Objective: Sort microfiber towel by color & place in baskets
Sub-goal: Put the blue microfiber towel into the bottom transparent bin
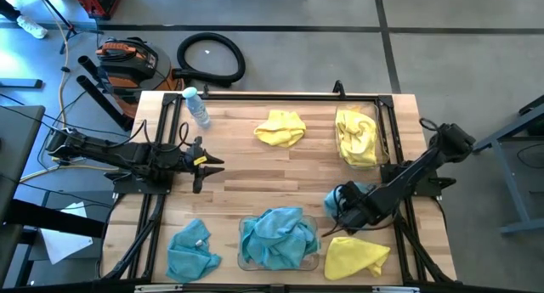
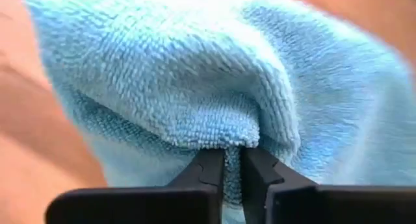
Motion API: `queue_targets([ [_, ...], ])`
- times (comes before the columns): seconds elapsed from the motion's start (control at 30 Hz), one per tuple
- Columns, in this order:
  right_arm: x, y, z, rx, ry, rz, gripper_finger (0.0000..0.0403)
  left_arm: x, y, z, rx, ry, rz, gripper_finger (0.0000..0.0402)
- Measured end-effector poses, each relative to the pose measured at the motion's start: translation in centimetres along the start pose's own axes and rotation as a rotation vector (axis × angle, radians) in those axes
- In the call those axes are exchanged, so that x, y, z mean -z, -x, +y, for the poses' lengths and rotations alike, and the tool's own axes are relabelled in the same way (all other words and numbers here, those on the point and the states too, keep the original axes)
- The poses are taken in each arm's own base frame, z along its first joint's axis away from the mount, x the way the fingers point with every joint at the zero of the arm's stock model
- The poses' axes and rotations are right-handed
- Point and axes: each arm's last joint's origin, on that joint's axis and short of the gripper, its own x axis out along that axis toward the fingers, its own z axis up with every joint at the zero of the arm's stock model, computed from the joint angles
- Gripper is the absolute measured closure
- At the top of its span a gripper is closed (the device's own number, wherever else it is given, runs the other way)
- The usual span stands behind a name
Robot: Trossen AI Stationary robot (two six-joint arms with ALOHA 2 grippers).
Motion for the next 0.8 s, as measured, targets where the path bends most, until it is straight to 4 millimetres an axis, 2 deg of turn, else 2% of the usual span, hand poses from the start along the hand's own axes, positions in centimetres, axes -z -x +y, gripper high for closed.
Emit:
queue_targets([
  [0.13, -0.5, 3.8, 1.4, 0.019, 0.035, -0.028, 0.0374, 0.0, 0.0, 0.0, 0.0, 0.0, 0.0, 0.0305],
  [0.27, -1.1, 8.9, 2.7, -0.01, 0.071, -0.069, 0.0396, 0.0, 0.0, 0.0, 0.0, 0.0, 0.0, 0.0305],
  [0.4, -1.6, 14.1, 3.8, -0.135, 0.094, -0.2, 0.0394, 0.0, 0.0, 0.0, 0.001, 0.002, -0.005, 0.0305],
  [0.53, -2.2, 18.4, 5.0, -0.296, 0.177, -0.354, 0.0398, 0.0, 0.0, 0.0, 0.001, 0.002, -0.005, 0.0305],
  [0.67, -2.8, 20.5, 7.2, -0.424, 0.236, -0.446, 0.0399, 0.0, 0.0, 0.0, 0.001, 0.002, -0.005, 0.0305],
  [0.8, -3.1, 20.1, 10.7, -0.487, 0.313, -0.46, 0.04, 0.0, 0.0, 0.0, 0.001, 0.002, -0.005, 0.0305],
])
